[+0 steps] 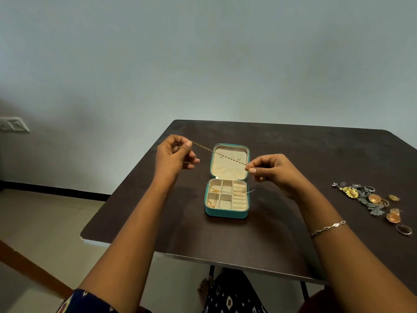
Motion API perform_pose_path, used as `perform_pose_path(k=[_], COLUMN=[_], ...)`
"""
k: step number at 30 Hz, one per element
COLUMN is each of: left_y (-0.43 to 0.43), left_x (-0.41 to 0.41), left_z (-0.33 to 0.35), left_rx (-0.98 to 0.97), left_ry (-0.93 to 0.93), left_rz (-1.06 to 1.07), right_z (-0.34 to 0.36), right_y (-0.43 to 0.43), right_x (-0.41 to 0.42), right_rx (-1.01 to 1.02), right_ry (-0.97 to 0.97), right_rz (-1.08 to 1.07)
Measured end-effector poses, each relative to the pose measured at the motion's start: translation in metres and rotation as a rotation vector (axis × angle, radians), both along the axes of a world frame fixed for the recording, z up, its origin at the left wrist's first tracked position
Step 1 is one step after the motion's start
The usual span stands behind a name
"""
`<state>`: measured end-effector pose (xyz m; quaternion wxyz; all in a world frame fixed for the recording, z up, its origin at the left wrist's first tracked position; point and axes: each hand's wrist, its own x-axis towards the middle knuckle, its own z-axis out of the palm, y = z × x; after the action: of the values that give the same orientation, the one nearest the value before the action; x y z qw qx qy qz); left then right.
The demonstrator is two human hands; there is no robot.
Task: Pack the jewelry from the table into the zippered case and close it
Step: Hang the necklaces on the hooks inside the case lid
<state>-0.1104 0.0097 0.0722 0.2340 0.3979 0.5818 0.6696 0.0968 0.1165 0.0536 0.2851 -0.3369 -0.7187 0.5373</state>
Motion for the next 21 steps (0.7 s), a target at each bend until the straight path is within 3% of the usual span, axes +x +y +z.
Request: perform_pose_path(k=[12, 21], left_y=[-0.004, 0.0], left_x=[-0.018, -0.008], left_z=[0.003, -0.007], left_rx=[-0.011, -0.156], left_ry=[-0.026, -0.06], left_rz=[0.078, 0.054], right_z=[-0.002, 0.007], right_y=[0.001, 0.009], right_x=[0.025, 0.043], right_rx=[-0.142, -0.264], right_ry=[0.101, 0.341], right_rz=[-0.135, -0.271])
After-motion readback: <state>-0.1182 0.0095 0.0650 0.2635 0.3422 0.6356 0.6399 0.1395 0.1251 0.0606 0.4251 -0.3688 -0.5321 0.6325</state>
